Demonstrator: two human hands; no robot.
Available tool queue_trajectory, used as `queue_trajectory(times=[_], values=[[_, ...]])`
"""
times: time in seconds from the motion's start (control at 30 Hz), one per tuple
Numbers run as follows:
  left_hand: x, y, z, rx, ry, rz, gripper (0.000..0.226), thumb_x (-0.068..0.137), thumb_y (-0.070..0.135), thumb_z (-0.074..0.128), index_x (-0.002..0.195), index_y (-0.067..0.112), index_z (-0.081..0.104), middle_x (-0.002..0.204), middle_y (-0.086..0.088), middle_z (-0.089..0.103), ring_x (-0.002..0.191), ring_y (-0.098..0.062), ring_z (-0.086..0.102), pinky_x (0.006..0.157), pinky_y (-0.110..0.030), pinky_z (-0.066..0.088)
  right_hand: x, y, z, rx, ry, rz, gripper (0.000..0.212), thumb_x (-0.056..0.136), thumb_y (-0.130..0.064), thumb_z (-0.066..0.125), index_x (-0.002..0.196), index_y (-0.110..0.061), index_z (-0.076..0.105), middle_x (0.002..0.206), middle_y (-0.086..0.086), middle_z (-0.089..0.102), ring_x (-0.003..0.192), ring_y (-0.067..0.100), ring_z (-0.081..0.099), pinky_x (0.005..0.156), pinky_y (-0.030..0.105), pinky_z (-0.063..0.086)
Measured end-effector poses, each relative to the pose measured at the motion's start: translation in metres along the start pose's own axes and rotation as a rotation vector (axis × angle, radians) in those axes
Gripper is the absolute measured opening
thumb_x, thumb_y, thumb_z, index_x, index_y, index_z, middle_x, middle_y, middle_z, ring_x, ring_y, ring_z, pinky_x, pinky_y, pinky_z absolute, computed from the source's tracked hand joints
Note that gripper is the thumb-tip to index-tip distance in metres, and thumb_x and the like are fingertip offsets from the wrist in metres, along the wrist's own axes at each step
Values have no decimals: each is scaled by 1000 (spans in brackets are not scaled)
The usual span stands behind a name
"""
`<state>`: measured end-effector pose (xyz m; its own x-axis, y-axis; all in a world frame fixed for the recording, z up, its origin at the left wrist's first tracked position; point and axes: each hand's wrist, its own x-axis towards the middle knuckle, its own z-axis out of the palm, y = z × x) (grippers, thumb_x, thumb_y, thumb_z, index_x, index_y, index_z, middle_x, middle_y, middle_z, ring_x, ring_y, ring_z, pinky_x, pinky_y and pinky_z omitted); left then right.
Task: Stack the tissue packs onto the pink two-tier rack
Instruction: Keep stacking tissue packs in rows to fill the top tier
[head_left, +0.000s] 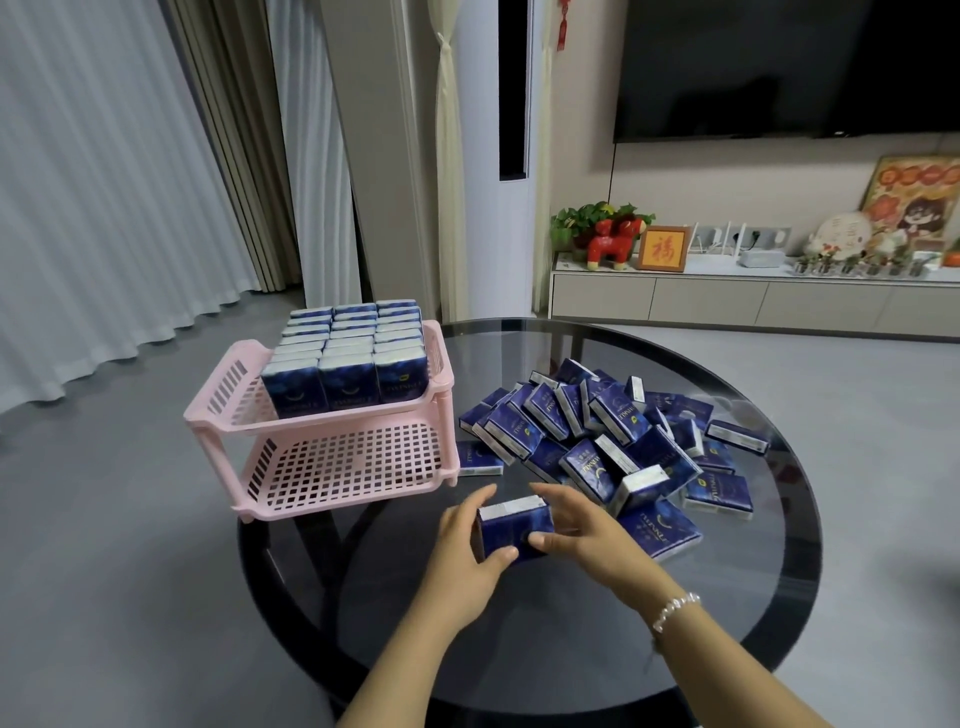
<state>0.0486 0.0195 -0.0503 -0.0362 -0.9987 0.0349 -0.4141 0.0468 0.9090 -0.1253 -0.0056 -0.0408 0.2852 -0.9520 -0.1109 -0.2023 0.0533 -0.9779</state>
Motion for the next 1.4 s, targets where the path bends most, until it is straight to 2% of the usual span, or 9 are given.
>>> queue_trajectory(times=[0.13, 0.3, 0.4, 0.53, 0.73, 0.83, 1.03, 1.27, 1.4], values=[[-1, -8, 3, 248, -87, 45, 58, 96, 28, 52, 147, 38, 26, 137, 19, 30, 125, -12, 39, 110, -28, 33, -4, 10, -7, -128, -45, -2, 61, 83, -7, 67, 128, -40, 42, 117, -23, 51, 114, 4, 51, 91, 21, 48], [0, -5, 4, 291, -39, 99, 54, 94, 23, 57, 143, 30, 37, 127, 16, 37, 122, -10, 44, 104, -21, 36, -6, 9, -8, -193, -9, -38, 60, 84, -7, 66, 125, -43, 43, 122, -13, 56, 117, 9, 54, 98, 28, 48], [-4, 2, 7, 197, -35, 48, 53, 91, 24, 61, 139, 27, 40, 125, 14, 37, 115, -3, 44, 93, -12, 33, -8, 3, -9, -222, 27, -43, 60, 83, -8, 67, 129, -40, 43, 124, -12, 54, 115, 7, 52, 93, 22, 48], [-4, 10, 12, 28, -34, -18, 39, 89, 24, 63, 126, 29, 51, 123, 10, 52, 106, -3, 54, 84, -13, 42, -15, -13, -17, -184, 54, -56, 54, 85, -10, 66, 131, -28, 45, 113, -13, 54, 90, -9, 52, 66, 4, 47], [5, 21, 37, -439, -2, -212, 37, 88, 26, 65, 124, 17, 61, 113, -2, 70, 103, -17, 67, 94, -38, 52, -21, -31, -44, -421, 287, -177, 35, 84, -29, 67, 119, -26, 62, 112, -10, 66, 90, -2, 58, 72, 8, 45], [9, 20, 47, -560, 50, -247, 31, 89, 21, 64, 120, 13, 62, 111, -4, 71, 101, -18, 67, 87, -34, 54, -18, -31, -67, -713, 417, -212, 30, 88, -27, 62, 119, -28, 63, 116, -7, 60, 101, 12, 49, 78, 15, 37], [13, 13, 48, -639, 100, -281, 38, 89, 19, 64, 125, 10, 57, 118, -10, 66, 105, -22, 65, 85, -35, 53, -6, -13, -92, -1047, 340, -81, 38, 87, -29, 63, 124, -33, 57, 130, -10, 53, 107, 21, 38, 91, 27, 32], [12, 16, 45, -732, 115, -330, 28, 93, 15, 56, 121, 12, 55, 105, -9, 67, 86, -19, 63, 71, -30, 51, -7, -18, -88, -613, 420, -91, 21, 86, -30, 65, 105, -22, 60, 81, -13, 55, 87, 21, 53, 77, 40, 50], [7, 20, 43, -776, 92, -383, 28, 93, 14, 55, 121, 14, 54, 98, -9, 66, 79, -20, 61, 62, -28, 49, -18, -24, -75, -436, 461, -79, 21, 88, -36, 60, 106, -27, 54, 83, -8, 60, 72, 5, 55, 63, 22, 46]])
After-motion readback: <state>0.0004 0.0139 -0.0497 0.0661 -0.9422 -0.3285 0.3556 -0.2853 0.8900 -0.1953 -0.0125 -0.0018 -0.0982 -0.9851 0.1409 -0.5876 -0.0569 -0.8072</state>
